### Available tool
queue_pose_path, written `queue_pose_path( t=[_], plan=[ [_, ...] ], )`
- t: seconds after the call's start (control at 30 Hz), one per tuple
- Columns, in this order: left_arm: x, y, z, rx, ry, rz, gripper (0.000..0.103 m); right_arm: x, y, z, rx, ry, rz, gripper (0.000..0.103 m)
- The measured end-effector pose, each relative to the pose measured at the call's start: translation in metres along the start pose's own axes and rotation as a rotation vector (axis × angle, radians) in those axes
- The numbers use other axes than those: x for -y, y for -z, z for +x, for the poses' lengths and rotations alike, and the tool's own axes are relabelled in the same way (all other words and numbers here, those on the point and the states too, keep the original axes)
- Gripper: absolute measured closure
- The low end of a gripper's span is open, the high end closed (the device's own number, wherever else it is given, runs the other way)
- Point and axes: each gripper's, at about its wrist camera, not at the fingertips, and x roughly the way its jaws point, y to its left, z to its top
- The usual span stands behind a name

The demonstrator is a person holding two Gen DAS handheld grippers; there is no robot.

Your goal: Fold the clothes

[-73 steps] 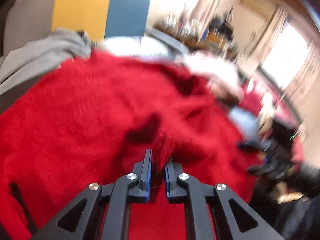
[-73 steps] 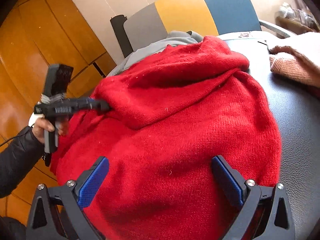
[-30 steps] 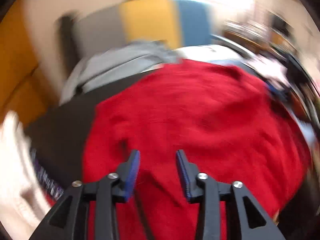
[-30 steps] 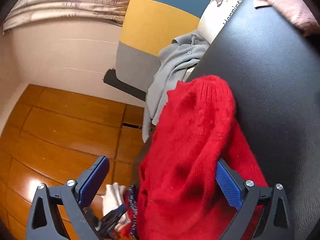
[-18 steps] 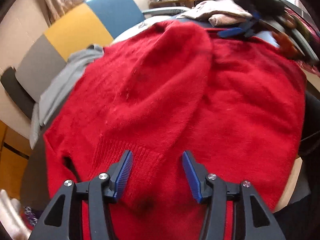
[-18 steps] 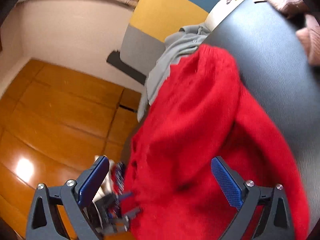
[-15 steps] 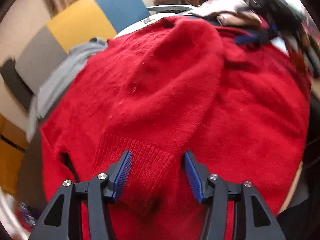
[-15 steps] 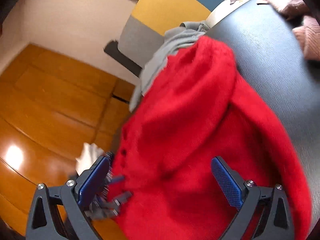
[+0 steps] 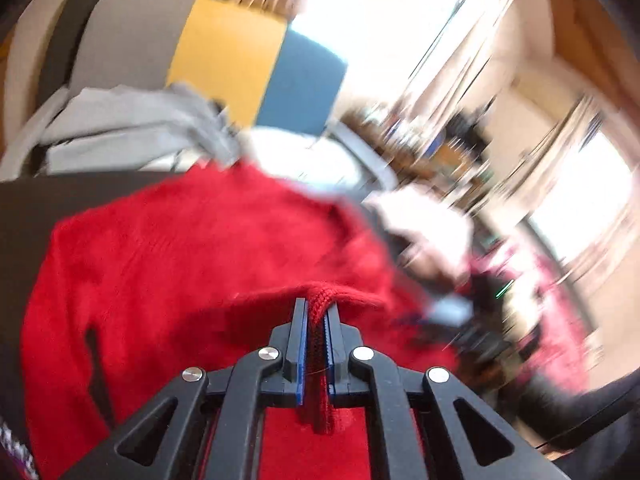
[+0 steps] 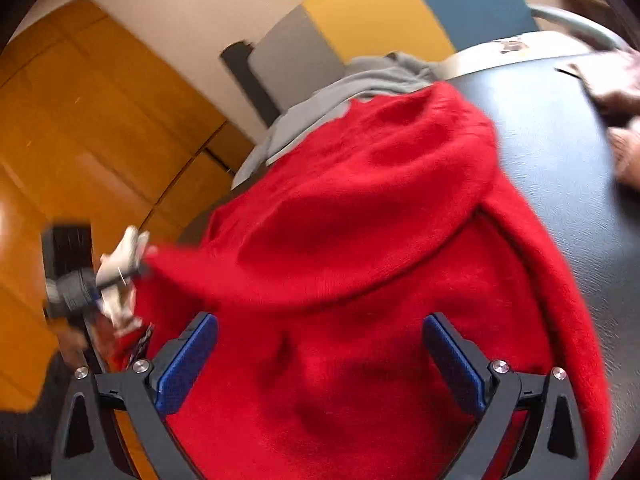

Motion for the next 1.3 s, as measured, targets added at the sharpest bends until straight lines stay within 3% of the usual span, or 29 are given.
queue_pose_path(
  t=[0.2, 0.33, 0.47, 0.6, 0.67, 0.73, 0.8, 0.9, 1.03, 1.1, 1.2, 1.3],
  plan=[
    [0.047, -0.078, -0.017, 0.051, 0.154, 0.035, 0.097, -0.004, -0.01, 0.019, -0.034, -0.021, -0.026, 0.0],
    [0.068, -0.123, -0.021, 0.068, 0.164, 0.021, 0.097, 0.005, -0.032, 0.019, 0.066, -0.004, 0.032, 0.0],
    [0.055, -0.139, -0.026, 0.085, 0.115, -0.017, 0.097, 0.012, -0.06, 0.009, 0.148, 0.008, 0.031, 0.0],
    [-0.01, -0.123, -0.016, 0.075, 0.034, -0.17, 0.097, 0.004, -0.076, 0.005, 0.15, 0.114, -0.048, 0.0],
    [-0.051, -0.105, -0.003, 0.048, -0.001, -0.269, 0.097, 0.0, -0.071, 0.003, 0.138, 0.225, -0.135, 0.006],
    [-0.095, -0.078, 0.01, 0.023, -0.027, -0.373, 0.097, -0.002, -0.064, 0.001, 0.109, 0.342, -0.229, 0.036],
    [-0.124, -0.049, 0.021, -0.008, -0.061, -0.43, 0.097, 0.003, -0.055, 0.009, 0.03, 0.404, -0.289, 0.044],
    [-0.152, -0.008, 0.03, -0.043, -0.083, -0.488, 0.097, 0.011, -0.047, 0.018, -0.01, 0.472, -0.336, 0.044],
    [-0.18, 0.023, 0.024, -0.016, -0.109, -0.569, 0.097, 0.018, -0.062, 0.024, 0.014, 0.445, -0.297, 0.042],
    [-0.192, 0.027, 0.021, 0.007, -0.092, -0.603, 0.097, 0.023, -0.068, 0.038, -0.001, 0.421, -0.263, 0.034],
    [-0.194, 0.026, 0.026, -0.015, -0.148, -0.563, 0.097, 0.03, -0.074, 0.057, -0.041, 0.422, -0.217, 0.027],
    [-0.185, 0.027, 0.038, -0.067, -0.147, -0.483, 0.097, 0.032, -0.084, 0.044, -0.013, 0.357, -0.146, 0.024]
  ],
)
